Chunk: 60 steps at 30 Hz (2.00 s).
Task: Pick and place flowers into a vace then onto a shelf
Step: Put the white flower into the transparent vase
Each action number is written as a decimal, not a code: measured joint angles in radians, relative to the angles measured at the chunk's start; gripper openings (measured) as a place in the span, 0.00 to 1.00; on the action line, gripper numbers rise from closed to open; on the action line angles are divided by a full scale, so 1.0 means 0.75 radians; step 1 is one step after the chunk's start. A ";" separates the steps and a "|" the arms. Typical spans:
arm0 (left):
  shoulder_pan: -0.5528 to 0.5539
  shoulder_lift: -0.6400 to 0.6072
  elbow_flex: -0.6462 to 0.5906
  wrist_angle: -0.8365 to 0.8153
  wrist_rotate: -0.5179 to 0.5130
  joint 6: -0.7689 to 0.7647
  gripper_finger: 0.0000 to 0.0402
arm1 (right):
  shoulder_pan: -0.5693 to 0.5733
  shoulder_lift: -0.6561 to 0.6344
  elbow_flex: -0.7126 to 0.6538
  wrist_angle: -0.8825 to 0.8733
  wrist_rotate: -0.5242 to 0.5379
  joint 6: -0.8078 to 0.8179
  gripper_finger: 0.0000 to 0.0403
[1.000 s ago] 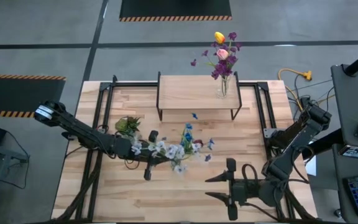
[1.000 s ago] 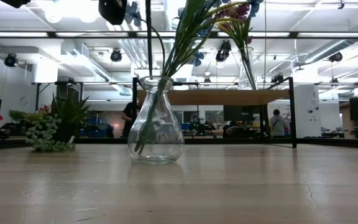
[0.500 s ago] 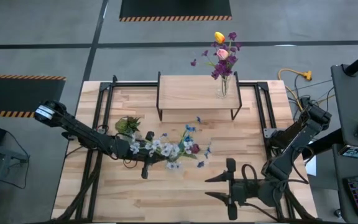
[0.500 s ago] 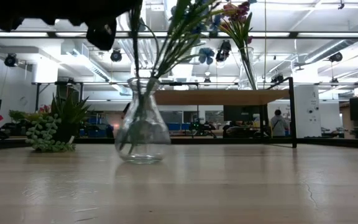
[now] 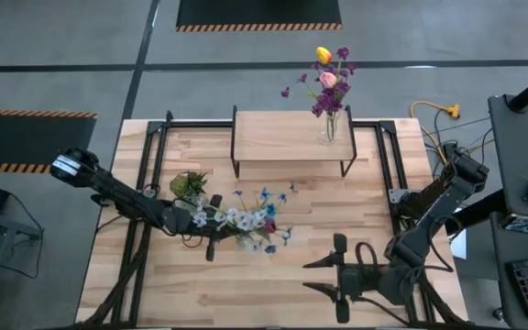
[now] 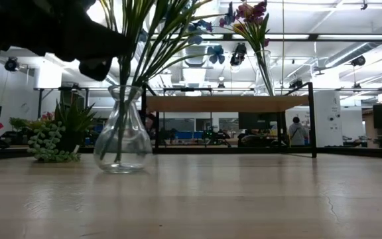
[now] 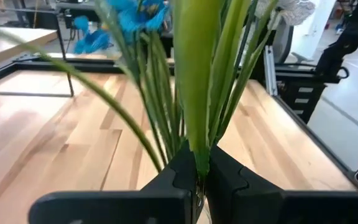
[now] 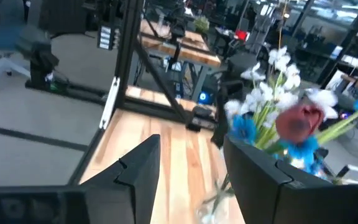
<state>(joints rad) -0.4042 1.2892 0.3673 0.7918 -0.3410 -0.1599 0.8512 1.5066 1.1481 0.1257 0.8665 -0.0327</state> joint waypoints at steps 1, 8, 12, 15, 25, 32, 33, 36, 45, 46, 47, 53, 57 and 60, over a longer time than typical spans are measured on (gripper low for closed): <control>0.000 0.000 -0.008 0.004 -0.002 0.000 0.00 | 0.000 -0.005 -0.021 -0.004 0.000 0.010 0.41; 0.000 0.000 -0.012 0.024 -0.006 0.000 0.00 | -0.019 -0.149 -0.350 0.131 -0.033 0.155 0.34; -0.001 0.000 -0.013 0.024 -0.005 0.000 0.00 | -0.061 -0.284 -0.617 0.397 -0.220 0.083 0.29; -0.001 0.000 -0.013 0.025 -0.005 0.000 0.00 | -0.135 -0.407 -0.815 0.586 -0.376 0.043 0.27; -0.001 0.000 -0.012 0.027 -0.004 0.004 0.00 | -0.653 -0.837 -1.257 0.725 -0.698 0.077 0.20; 0.000 0.000 -0.012 0.027 -0.002 0.005 0.00 | -0.747 -1.247 -1.511 0.723 -0.708 0.022 0.17; 0.000 0.000 -0.012 0.027 -0.002 0.005 0.00 | -0.754 -1.309 -1.519 0.664 -0.708 0.021 0.16; 0.000 0.000 -0.012 0.027 -0.002 0.006 0.00 | -0.771 -1.494 -1.492 0.392 -0.748 0.047 0.16; 0.000 0.000 -0.013 0.027 -0.002 0.006 0.00 | -0.788 -1.923 -1.474 0.005 -0.742 0.084 0.16; 0.000 0.000 -0.013 0.027 -0.002 0.006 0.00 | -0.788 -1.950 -1.476 -0.018 -0.741 0.076 0.16; 0.000 0.000 -0.013 0.027 -0.003 0.006 0.00 | -0.788 -1.974 -1.479 -0.036 -0.738 0.070 0.16; 0.000 0.000 -0.013 0.026 -0.003 0.006 0.00 | -0.787 -2.000 -1.484 -0.106 -0.737 0.105 0.16; 0.000 0.000 -0.016 0.024 -0.005 0.005 0.01 | -0.787 -1.988 -1.491 -0.111 -0.737 0.153 0.15; 0.000 0.000 -0.017 0.023 -0.005 0.002 0.05 | -0.787 -1.992 -1.491 -0.111 -0.736 0.155 0.15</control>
<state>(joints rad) -0.4042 1.2892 0.3550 0.8093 -0.3450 -0.1582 0.2607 0.0128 0.0296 0.0426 0.3145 0.0837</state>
